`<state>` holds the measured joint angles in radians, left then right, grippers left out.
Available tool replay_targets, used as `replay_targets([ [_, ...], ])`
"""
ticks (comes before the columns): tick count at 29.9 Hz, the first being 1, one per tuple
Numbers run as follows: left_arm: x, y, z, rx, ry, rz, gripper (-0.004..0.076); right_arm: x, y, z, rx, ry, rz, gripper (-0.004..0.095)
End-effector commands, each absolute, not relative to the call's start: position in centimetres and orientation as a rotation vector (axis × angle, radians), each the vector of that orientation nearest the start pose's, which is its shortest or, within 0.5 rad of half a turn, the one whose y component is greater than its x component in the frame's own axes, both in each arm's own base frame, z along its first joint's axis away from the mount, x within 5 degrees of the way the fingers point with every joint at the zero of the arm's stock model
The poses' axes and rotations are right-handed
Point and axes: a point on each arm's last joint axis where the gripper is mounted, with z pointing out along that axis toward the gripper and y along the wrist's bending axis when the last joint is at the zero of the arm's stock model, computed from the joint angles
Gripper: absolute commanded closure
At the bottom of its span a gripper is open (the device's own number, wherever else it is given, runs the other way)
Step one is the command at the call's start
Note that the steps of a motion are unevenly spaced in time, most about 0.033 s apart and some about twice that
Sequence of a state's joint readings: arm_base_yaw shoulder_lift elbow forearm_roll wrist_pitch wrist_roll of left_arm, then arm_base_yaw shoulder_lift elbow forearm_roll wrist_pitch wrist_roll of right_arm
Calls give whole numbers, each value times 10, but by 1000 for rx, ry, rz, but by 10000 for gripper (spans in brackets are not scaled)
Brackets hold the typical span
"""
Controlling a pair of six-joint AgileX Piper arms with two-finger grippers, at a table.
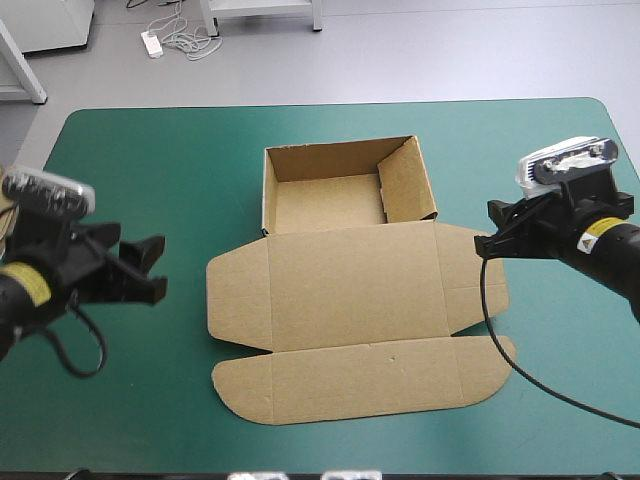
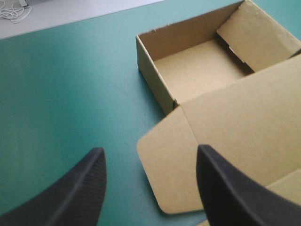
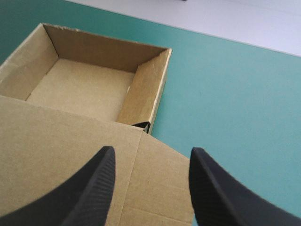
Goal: Fold the box
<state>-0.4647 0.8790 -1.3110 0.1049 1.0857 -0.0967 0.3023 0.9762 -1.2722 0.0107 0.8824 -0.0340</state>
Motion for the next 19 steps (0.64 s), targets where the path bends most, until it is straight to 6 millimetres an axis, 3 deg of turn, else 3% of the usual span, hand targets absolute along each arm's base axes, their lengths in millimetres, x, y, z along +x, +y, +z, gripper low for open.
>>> replay_targets([
  [1, 84, -37, 445, 344, 1960, -300, 314, 190, 59, 452, -306, 1979, 196, 459],
  [7, 52, -20, 409, 353, 1929, -297, 321, 255, 79, 428, -307, 2084, 192, 457],
  [19, 35, -9, 379, 390, 1983, -230, 351, 366, 113, 395, -321, 2303, 175, 294],
])
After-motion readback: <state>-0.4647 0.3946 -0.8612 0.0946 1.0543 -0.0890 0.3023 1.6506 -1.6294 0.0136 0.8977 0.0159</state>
